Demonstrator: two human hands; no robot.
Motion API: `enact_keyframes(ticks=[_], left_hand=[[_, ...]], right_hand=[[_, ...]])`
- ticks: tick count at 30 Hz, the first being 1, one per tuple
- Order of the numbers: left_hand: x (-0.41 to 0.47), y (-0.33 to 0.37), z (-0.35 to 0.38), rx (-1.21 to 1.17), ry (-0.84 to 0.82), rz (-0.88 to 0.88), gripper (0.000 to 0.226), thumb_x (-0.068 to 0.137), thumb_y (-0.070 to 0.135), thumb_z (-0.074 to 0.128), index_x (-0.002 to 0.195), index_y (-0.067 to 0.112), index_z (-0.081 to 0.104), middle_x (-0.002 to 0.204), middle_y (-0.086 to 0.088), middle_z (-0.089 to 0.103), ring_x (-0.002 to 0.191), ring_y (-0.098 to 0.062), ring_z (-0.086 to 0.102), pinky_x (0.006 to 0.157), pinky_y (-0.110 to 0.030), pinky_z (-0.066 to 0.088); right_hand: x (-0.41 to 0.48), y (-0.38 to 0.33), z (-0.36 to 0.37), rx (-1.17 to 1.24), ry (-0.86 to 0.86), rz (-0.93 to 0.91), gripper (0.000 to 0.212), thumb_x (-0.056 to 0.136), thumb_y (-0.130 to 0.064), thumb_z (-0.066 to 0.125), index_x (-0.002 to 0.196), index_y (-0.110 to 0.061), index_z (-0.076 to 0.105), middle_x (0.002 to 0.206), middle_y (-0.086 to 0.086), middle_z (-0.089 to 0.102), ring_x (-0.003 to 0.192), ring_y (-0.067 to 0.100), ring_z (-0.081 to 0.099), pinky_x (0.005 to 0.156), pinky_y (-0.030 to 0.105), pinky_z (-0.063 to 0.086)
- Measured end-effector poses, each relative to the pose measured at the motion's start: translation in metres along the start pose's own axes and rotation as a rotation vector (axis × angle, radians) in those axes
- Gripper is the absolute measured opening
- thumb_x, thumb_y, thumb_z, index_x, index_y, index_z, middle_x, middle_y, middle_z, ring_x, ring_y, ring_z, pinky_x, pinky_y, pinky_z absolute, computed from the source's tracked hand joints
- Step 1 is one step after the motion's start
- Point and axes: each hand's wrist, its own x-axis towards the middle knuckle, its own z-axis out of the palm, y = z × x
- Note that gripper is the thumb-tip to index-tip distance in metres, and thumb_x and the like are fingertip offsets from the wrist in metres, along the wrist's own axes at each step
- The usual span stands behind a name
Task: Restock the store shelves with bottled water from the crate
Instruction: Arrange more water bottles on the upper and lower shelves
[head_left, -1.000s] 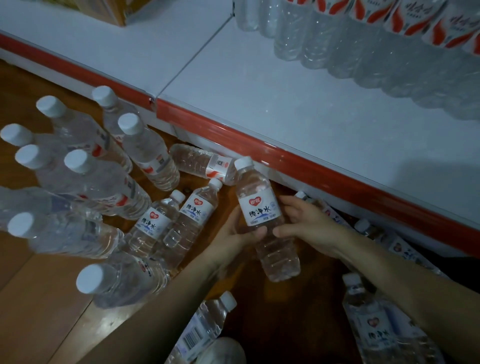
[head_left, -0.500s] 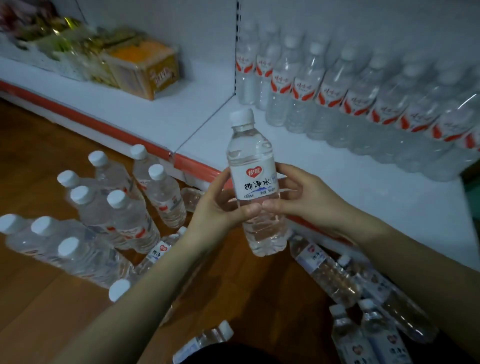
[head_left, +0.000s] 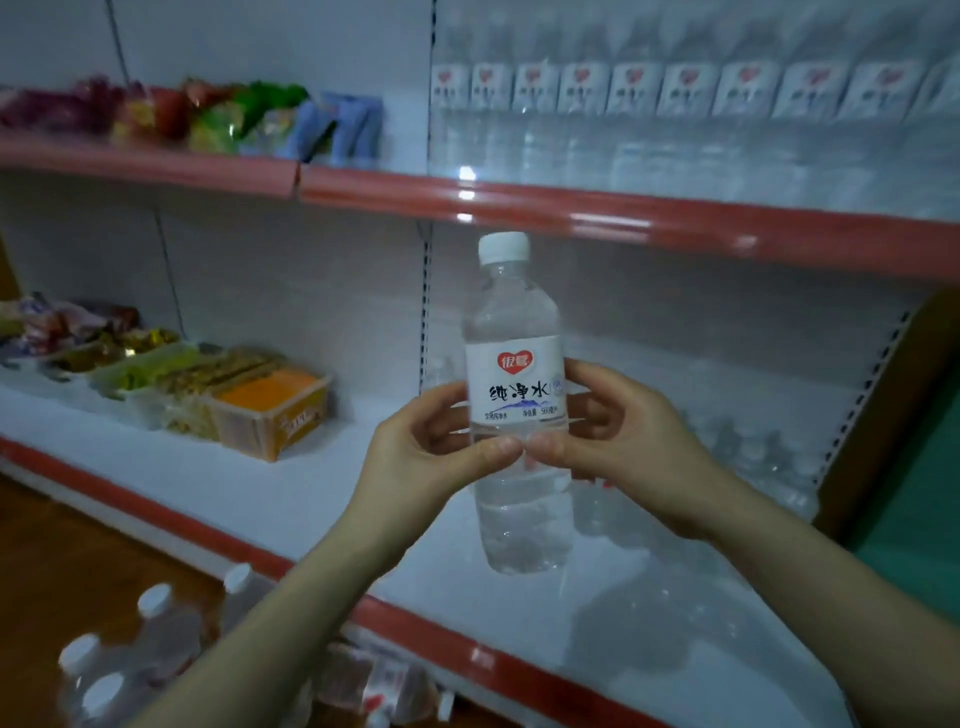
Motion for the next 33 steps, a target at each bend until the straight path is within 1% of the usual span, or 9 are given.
enact_keyframes(ticks=[2,8,12,15,19,22,25,28,33], left_hand=[[0.018,0.027,0.008,0.032,-0.034,0.066,0.059,0.055,0.026,0.073,0.112,0.019,0.062,0.099,0.003,0.073,0.087,-0.01,0.07,0.069,-0.019,0.055],[0.069,0.096,0.043,0.048,-0.093,0.233,0.04,0.054,0.031,0.072,0.093,0.022,0.068,0.087,0.005,0.075,0.081,-0.011,0.071,0.064,-0.02,0.055],[0.105,0.14,0.074,0.086,-0.132,0.333,0.032,0.067,0.024,0.072,0.097,0.014,0.068,0.085,0.002,0.075,0.078,-0.012,0.072,0.064,-0.023,0.058],[0.133,0.161,0.105,0.106,-0.128,0.391,0.037,0.071,0.027,0.073,0.104,0.012,0.067,0.086,0.001,0.074,0.078,-0.01,0.071,0.066,-0.023,0.058],[0.173,0.167,0.148,0.115,-0.157,0.376,0.034,0.081,0.028,0.069,0.11,0.012,0.064,0.095,0.001,0.072,0.089,-0.013,0.069,0.077,-0.031,0.057],[0.201,0.168,0.173,0.097,-0.259,0.33,0.032,0.084,0.025,0.065,0.115,0.016,0.06,0.099,0.002,0.069,0.095,-0.013,0.066,0.079,-0.03,0.053],[0.225,0.165,0.186,0.152,-0.417,0.265,0.048,0.082,0.019,0.067,0.127,0.025,0.05,0.109,-0.002,0.067,0.104,-0.018,0.064,0.093,-0.041,0.049],[0.248,0.164,0.204,0.246,-0.526,0.212,0.065,0.08,0.01,0.069,0.13,0.038,0.039,0.109,-0.005,0.066,0.103,-0.02,0.063,0.088,-0.042,0.05],[0.28,0.158,0.234,0.212,-0.529,0.158,0.075,0.08,0.002,0.067,0.138,0.035,0.033,0.108,-0.008,0.066,0.099,-0.02,0.064,0.081,-0.039,0.053]], right_hand=[[0.006,-0.025,-0.015,-0.017,0.042,-0.047,0.049,0.07,-0.014,0.075,0.105,-0.041,0.055,0.091,-0.01,0.074,0.077,0.005,0.07,0.06,0.021,0.056],[0.023,-0.085,-0.066,-0.032,0.182,-0.177,0.05,0.055,-0.032,0.071,0.104,-0.033,0.06,0.087,-0.006,0.075,0.074,0.006,0.07,0.051,0.016,0.048],[0.034,-0.119,-0.108,-0.073,0.273,-0.252,0.038,0.055,-0.034,0.071,0.092,-0.033,0.061,0.081,-0.003,0.075,0.073,0.009,0.071,0.05,0.017,0.051],[0.046,-0.134,-0.144,-0.089,0.356,-0.298,0.045,0.052,-0.035,0.071,0.096,-0.031,0.061,0.089,0.0,0.074,0.084,0.016,0.07,0.067,0.032,0.059],[0.061,-0.138,-0.191,-0.131,0.451,-0.269,0.072,0.055,-0.037,0.073,0.123,-0.02,0.055,0.103,0.005,0.069,0.095,0.024,0.066,0.073,0.038,0.057],[0.072,-0.135,-0.224,-0.174,0.48,-0.255,0.059,0.07,-0.027,0.074,0.124,-0.021,0.052,0.101,0.005,0.07,0.095,0.021,0.066,0.066,0.032,0.054],[0.082,-0.129,-0.251,-0.18,0.51,-0.232,0.052,0.075,-0.019,0.073,0.122,-0.021,0.051,0.097,0.003,0.07,0.091,0.019,0.067,0.074,0.037,0.056],[0.096,-0.124,-0.275,-0.178,0.523,-0.221,0.044,0.077,-0.017,0.072,0.113,-0.026,0.048,0.094,-0.002,0.068,0.088,0.014,0.066,0.073,0.035,0.055],[0.116,-0.114,-0.306,-0.261,0.541,-0.19,0.039,0.08,-0.018,0.068,0.107,-0.033,0.045,0.084,-0.015,0.063,0.078,0.005,0.064,0.061,0.022,0.05]])
